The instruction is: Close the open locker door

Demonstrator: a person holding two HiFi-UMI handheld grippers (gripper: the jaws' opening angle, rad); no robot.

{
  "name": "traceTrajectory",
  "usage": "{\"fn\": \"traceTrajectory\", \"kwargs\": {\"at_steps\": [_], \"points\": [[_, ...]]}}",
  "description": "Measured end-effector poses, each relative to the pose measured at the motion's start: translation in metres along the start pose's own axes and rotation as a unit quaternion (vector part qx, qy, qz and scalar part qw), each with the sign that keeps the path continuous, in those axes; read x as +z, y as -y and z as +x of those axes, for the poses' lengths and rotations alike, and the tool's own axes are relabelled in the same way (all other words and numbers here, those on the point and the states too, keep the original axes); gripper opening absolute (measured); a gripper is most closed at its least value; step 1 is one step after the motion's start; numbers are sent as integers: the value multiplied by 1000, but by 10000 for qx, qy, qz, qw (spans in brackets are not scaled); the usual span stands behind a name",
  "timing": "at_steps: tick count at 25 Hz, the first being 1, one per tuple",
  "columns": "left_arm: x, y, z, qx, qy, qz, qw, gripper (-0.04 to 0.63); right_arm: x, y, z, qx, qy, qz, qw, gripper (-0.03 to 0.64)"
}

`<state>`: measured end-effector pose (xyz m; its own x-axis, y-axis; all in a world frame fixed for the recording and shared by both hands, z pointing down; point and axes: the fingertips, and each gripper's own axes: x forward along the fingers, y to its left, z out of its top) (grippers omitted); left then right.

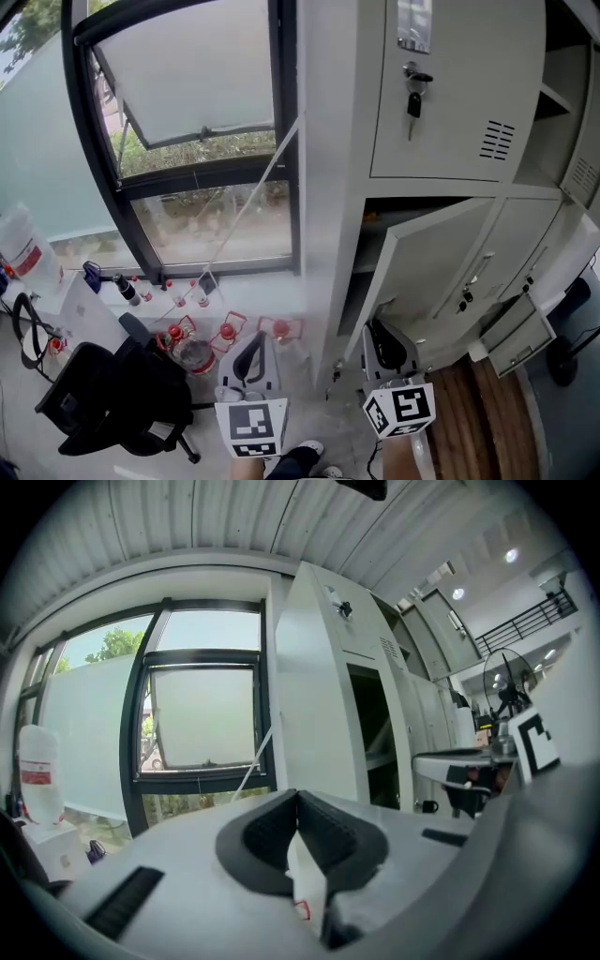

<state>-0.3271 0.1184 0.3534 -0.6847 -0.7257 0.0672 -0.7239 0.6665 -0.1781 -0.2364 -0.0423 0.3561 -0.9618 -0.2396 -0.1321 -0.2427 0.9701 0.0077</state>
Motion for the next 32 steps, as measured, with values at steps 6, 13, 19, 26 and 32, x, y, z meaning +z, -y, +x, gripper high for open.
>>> {"fn": "traceTrajectory", "kwargs": {"at_steps": [6,13,19,26,32], "points": [[1,-8,11,-21,14,7,10000,3,-3,6,30,-24,-22,47,10000,32],[0,-22,20,34,25,67,10000,3,-7,10,59,-63,-66,37,10000,32],[-3,-25,27,16,-21,37,10000,3,-8,11,69,-81,-75,25,9999,28],[1,-11,32,-140,-1,46,9999,3,2,15,58,-135,60,33,9999,29],[10,31,38,-586,129,150,9981,3,22,65,7,-786,205,-93,9967,31]]}}
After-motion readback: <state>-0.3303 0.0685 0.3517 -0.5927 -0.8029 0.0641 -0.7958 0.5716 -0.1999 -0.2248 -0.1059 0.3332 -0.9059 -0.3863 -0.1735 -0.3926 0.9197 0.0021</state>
